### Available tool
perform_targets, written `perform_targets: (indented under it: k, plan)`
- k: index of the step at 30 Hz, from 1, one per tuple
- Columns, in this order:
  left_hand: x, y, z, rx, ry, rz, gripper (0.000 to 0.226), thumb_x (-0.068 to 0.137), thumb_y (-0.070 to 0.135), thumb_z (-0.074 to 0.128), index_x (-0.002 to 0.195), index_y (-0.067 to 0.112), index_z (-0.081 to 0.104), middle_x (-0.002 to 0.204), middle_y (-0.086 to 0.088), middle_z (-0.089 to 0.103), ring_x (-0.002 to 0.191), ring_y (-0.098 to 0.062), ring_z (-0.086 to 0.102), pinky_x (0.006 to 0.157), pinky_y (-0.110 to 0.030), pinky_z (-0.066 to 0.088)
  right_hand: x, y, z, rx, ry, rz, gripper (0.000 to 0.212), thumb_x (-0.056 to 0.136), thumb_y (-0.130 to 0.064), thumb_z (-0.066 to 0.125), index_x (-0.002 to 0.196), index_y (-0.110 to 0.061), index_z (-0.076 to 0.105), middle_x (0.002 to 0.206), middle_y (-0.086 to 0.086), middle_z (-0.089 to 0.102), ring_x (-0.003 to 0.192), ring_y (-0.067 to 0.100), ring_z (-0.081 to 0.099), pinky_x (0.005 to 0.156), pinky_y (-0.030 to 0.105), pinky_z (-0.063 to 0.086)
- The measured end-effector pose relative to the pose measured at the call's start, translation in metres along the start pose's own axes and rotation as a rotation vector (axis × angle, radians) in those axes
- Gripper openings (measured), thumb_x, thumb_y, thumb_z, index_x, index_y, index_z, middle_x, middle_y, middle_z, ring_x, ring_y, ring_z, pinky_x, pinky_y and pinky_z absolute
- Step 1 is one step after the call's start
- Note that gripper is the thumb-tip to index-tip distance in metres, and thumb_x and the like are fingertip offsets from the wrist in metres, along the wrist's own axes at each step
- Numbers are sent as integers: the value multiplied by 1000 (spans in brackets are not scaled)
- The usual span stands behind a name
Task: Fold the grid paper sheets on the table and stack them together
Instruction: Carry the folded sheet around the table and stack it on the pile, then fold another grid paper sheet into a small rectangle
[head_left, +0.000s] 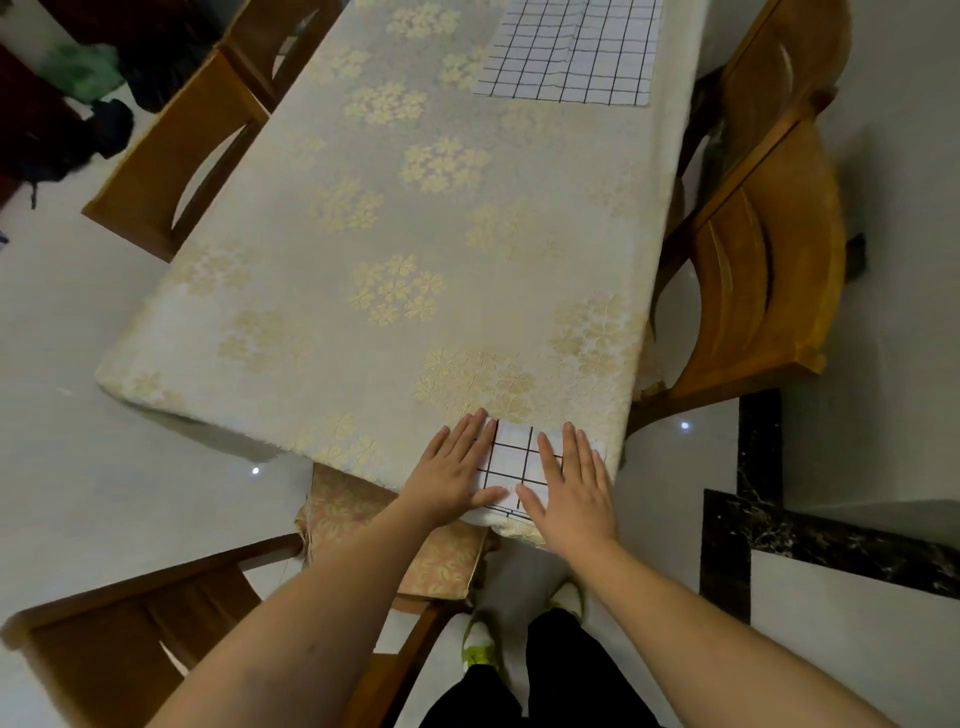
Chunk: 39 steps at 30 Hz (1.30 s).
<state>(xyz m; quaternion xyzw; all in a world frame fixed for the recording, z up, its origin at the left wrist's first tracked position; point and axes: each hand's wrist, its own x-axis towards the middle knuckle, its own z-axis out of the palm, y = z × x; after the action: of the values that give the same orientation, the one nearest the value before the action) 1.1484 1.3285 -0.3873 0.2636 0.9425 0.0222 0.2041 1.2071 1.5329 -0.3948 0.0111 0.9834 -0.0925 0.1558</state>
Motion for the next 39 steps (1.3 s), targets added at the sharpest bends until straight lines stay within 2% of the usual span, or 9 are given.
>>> perform_targets:
  k: [4,9,13,15,19,25,30,35,39]
  plan:
    - [-9,-4,-7,33,-41,-58,97,84,80,15,151,19,-18,158,-1,-25,146,-20,-20,120,-41,-6,-10,13,-6,-10,-30,-30,78,94,-66,14,154,-17,14,160,14,9,148,28,6,117,40,-3]
    - [-19,5,-18,9,-87,-144,104,74,84,-1,152,17,-18,158,-1,-24,146,-17,-19,121,-42,-3,-10,18,-19,-14,-79,-111,94,71,-72,-28,150,-21,-19,158,8,-24,143,21,-27,113,36,-21]
    - [-31,7,-36,-84,-33,-202,88,91,68,26,154,16,-9,162,-1,-11,149,-17,-7,121,-42,7,-13,15,-40,7,-57,-124,88,80,-65,-12,154,-19,0,162,6,-7,148,21,-11,118,37,-10]
    - [-40,9,-44,-144,44,-233,82,96,51,40,155,15,-6,163,-3,1,149,-20,5,118,-45,20,-16,11,-51,-10,-43,-162,74,93,-59,11,155,-18,8,162,5,1,149,21,-2,118,37,-7]
    - [-69,12,-56,-219,109,-345,76,97,41,45,155,17,3,154,-7,29,139,-25,30,107,-45,39,-22,-20,-70,-19,-39,-242,60,99,-42,37,152,-19,22,160,4,17,147,20,12,119,36,0]
    - [-138,5,-69,-229,168,-482,60,98,44,41,151,20,25,144,-4,45,127,-23,46,100,-41,44,-36,-97,-84,-52,-31,-434,50,97,-41,42,141,-17,43,144,3,45,132,22,40,111,35,25]
    - [-225,-10,-73,-201,265,-560,57,98,44,42,149,22,29,147,0,42,133,-19,40,109,-39,37,-66,-173,-98,-162,32,-565,39,96,-44,40,122,-21,58,119,0,62,108,22,56,89,34,40]
    - [-330,-27,-52,-101,290,-658,55,98,49,37,147,25,29,149,3,38,136,-17,36,111,-40,30,-117,-250,-97,-195,41,-640,46,98,-49,33,129,-22,54,122,1,61,112,22,55,91,36,41]
    - [-423,-45,-29,-123,250,-793,55,98,52,33,145,23,31,144,1,43,133,-19,39,110,-43,30,-180,-322,-81,-167,94,-687,52,98,-53,25,128,-22,54,113,-1,66,101,19,61,82,35,47]
